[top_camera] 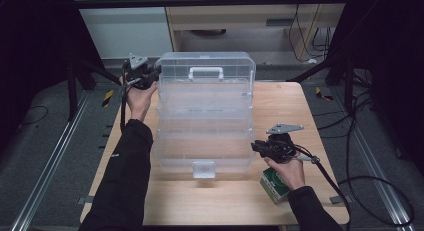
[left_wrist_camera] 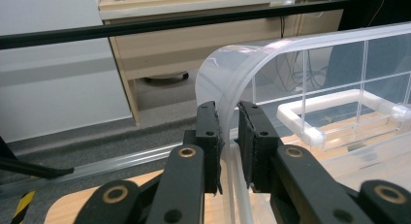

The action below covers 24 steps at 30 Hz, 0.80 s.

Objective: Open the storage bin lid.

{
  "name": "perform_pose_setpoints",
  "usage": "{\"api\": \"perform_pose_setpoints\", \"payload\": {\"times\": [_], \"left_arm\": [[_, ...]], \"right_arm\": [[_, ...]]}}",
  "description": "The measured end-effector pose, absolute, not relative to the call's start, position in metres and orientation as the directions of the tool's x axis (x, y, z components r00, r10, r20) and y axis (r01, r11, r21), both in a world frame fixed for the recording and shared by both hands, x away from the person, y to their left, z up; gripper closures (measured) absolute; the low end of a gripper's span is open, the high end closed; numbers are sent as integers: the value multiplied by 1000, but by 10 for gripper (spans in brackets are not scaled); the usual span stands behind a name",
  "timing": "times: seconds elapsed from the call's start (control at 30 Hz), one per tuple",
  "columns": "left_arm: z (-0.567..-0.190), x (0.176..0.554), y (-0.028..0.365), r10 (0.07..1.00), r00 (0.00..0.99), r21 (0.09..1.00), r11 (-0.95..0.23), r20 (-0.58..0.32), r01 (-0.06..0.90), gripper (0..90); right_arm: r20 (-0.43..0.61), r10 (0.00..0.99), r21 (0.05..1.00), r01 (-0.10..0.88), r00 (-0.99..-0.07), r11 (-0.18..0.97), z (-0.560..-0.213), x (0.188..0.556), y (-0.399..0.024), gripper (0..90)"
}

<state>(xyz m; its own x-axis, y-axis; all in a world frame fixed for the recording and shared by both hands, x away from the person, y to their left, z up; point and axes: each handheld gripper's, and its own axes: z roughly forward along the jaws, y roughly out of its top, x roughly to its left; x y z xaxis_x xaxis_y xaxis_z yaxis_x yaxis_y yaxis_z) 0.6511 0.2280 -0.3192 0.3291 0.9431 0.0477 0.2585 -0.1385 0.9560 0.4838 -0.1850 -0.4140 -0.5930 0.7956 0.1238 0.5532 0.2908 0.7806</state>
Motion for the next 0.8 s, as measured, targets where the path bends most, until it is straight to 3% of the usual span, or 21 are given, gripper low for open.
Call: {"api": "perform_pose_setpoints", "payload": {"times": [0.8], "left_arm": [[-325, 673, 225, 949, 314, 947, -128, 30, 296, 788]], "right_arm": [[110, 796, 767, 560, -595, 312, -412, 485, -183, 768]]}}
